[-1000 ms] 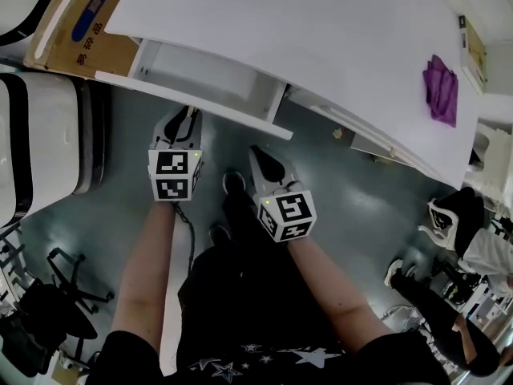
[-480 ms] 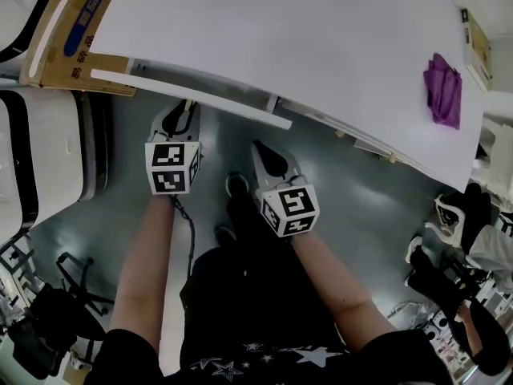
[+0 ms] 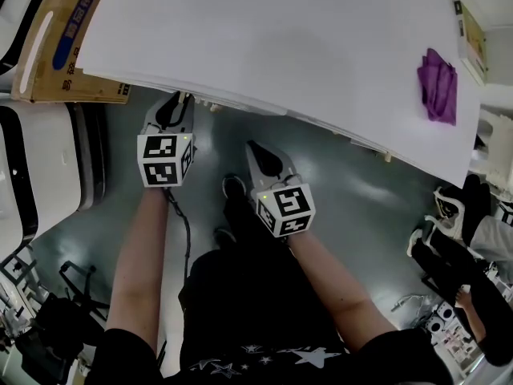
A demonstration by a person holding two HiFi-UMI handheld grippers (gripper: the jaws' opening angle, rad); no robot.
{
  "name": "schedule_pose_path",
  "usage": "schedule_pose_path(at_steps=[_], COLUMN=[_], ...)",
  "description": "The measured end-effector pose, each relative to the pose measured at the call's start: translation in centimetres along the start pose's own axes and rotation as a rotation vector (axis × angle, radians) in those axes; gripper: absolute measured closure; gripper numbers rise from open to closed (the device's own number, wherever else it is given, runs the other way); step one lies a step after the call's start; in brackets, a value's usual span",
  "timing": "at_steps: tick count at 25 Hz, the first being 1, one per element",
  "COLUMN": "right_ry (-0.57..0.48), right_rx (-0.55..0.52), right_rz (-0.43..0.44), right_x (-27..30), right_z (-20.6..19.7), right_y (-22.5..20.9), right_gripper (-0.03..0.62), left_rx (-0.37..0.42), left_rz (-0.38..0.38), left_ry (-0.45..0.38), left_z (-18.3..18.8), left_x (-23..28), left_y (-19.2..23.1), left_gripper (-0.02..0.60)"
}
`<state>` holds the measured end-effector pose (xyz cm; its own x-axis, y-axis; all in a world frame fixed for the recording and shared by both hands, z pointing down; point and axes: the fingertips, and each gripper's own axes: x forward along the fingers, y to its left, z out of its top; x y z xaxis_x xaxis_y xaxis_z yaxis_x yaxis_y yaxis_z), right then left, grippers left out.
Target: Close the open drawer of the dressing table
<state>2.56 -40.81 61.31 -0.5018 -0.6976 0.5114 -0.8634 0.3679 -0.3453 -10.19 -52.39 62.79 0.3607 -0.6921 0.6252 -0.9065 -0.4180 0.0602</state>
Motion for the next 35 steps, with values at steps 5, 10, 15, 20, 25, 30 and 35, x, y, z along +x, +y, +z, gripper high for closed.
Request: schedule_pose_path(at_steps=[5, 10, 15, 20, 25, 30, 35], right_ry=[0.007, 0.008, -0.006, -0.022, -0.028, -0.056, -0.074], right_rx=[-0.004, -0.005, -0.015, -0.031, -0.046, -0.075, -0.118], right_rz=[-0.006, -0.007, -0.013, -0.012, -0.015, 0.004, 0.026], right_x=[0.2, 0.3, 0.6, 0.2, -1.0, -2.3, -4.9], right_z=[-0.1, 0.0, 0.5, 0.7, 0.3, 0.0, -1.3], right_y=[-0.1, -0.4, -0.5, 0.0, 1.3, 4.2, 7.9], right_gripper=[0.589, 0.589, 0.589, 0.589, 0.589, 0.590, 0.589], left_rx=[-0.009, -0.005, -0.003, -0.098, -0.159, -0.163, -0.194], left_rz=[0.002, -0.018, -0.001, 0.019, 0.021, 0.022, 0.047], left_ry=[-0.014, -0.017, -0.035, -0.093, -0.132, -0.168, -0.203], left_z=[0.4, 0.7, 0.7, 0.5, -0.3, -1.6, -4.3], left_x=[0.6, 0.8, 0.9, -0.4, -3.4, -8.5, -15.5], left_y=[0.1, 0.0, 0.0, -0.1, -0.7, -0.8, -1.0], left_gripper=[0.491, 0.491, 0.489, 0.468, 0.389, 0.382, 0.382])
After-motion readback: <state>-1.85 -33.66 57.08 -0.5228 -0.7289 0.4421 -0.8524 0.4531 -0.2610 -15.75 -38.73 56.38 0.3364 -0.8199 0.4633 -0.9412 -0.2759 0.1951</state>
